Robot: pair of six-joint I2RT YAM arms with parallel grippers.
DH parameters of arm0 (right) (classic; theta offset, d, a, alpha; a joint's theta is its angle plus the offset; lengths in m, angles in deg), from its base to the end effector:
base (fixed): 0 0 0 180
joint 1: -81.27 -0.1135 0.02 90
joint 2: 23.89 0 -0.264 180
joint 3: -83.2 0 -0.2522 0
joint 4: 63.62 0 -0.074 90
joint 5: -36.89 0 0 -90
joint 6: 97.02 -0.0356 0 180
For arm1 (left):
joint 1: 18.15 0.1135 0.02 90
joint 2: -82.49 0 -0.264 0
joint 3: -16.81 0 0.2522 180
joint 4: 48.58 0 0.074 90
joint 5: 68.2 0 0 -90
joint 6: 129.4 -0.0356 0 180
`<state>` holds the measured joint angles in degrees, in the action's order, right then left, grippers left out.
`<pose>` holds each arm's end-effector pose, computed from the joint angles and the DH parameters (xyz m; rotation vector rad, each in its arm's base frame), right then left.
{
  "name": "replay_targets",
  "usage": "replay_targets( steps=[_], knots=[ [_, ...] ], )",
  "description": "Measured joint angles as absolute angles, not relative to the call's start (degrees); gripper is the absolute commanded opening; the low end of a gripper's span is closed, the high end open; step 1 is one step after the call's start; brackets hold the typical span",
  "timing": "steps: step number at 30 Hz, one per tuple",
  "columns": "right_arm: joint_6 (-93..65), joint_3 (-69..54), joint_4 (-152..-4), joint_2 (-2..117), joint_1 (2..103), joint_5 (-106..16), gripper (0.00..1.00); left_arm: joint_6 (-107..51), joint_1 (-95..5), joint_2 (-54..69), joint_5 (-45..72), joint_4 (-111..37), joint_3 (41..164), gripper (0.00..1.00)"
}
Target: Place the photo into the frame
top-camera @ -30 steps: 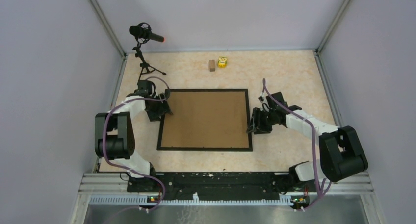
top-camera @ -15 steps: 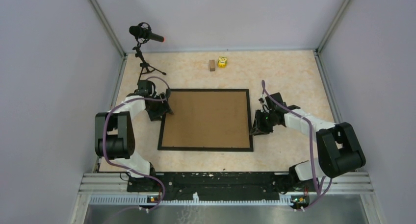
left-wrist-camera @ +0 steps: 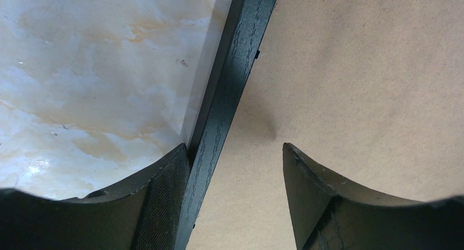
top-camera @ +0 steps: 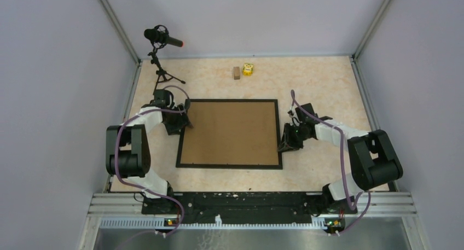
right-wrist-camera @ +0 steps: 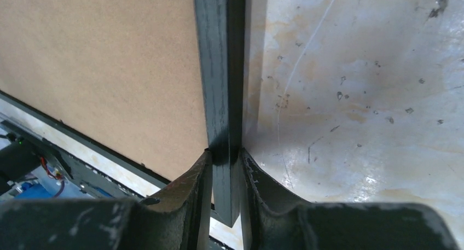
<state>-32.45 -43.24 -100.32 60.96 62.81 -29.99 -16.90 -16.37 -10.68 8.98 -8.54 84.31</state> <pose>0.2344 0.0930 0.1465 0.0599 2.8445 0.7460 0.3067 0.0016 0.1688 -0.5108 2.6890 -0.4083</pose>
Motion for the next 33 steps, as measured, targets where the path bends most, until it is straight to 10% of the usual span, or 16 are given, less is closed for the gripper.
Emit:
replay_targets(
  steps=[14, 33],
  knots=[
    [-34.9, -30.2, -115.2, 71.3, 56.8, -39.6, 0.23, -17.4, -16.9, -10.7, 9.7, -8.5, 84.3, 0.65],
    [-34.7, -22.5, -118.2, 74.4, 51.1, -45.9, 0.63, -18.6, -18.6, -10.6, 11.5, -8.6, 84.3, 0.64]
  ],
)
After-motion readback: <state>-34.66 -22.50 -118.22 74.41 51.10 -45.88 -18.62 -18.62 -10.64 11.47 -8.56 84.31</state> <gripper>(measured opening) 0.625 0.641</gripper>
